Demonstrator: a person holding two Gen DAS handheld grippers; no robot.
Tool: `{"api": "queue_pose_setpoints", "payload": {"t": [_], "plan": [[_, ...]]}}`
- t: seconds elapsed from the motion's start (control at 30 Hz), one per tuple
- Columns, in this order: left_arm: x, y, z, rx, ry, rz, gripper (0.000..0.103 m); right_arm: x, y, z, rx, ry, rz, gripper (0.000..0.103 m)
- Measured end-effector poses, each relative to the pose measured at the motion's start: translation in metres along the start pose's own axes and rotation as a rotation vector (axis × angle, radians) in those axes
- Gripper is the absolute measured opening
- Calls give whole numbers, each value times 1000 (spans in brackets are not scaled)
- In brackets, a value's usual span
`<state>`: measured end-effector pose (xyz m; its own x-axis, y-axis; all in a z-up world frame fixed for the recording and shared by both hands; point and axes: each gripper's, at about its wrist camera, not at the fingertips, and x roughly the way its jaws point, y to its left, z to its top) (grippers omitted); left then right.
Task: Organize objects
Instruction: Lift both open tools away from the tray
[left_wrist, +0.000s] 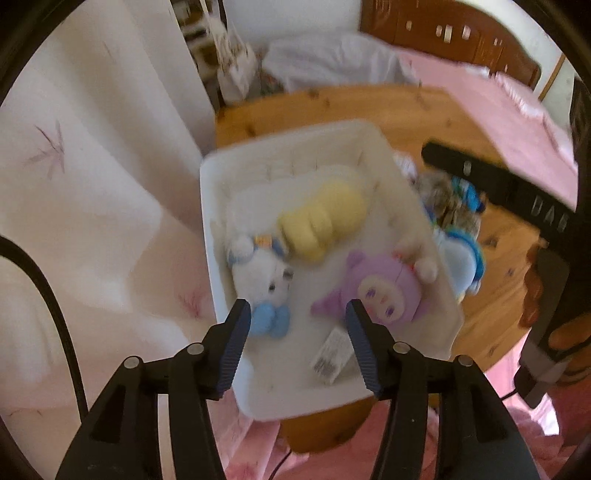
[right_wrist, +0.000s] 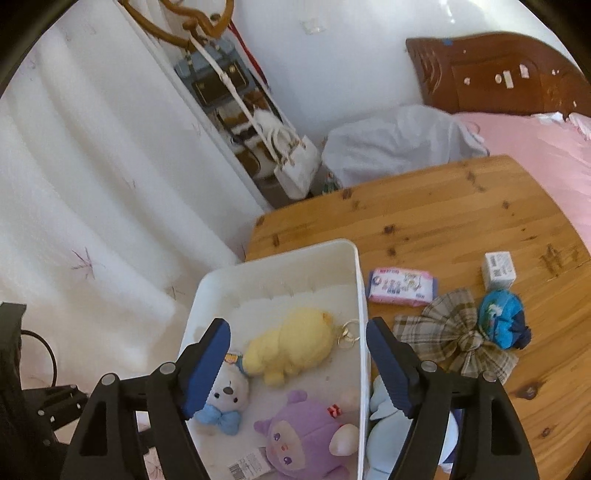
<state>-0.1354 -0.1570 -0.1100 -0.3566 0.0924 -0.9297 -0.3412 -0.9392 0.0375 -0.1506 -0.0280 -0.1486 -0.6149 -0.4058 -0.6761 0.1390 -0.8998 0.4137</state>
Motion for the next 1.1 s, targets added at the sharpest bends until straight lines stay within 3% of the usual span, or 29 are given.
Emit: {"api": "queue_pose_setpoints", "payload": {"t": [0.17, 0.37, 0.7, 1.1], "plan": [[-24, -9, 6, -16, -172, 3, 66, -22, -4, 0, -30, -78, -25, 77], [-36, -20, 8, -72, -239, -13, 66, -56, -9, -1, -107, -194, -60, 78], [-47, -58, 9, -123, -250, -78, 67, -96, -31, -6, -200, -232, -104, 81], [-45, -113, 14, -206, -227, -71, 67, -131, -80, 2, -307, -237, -127, 81]]}}
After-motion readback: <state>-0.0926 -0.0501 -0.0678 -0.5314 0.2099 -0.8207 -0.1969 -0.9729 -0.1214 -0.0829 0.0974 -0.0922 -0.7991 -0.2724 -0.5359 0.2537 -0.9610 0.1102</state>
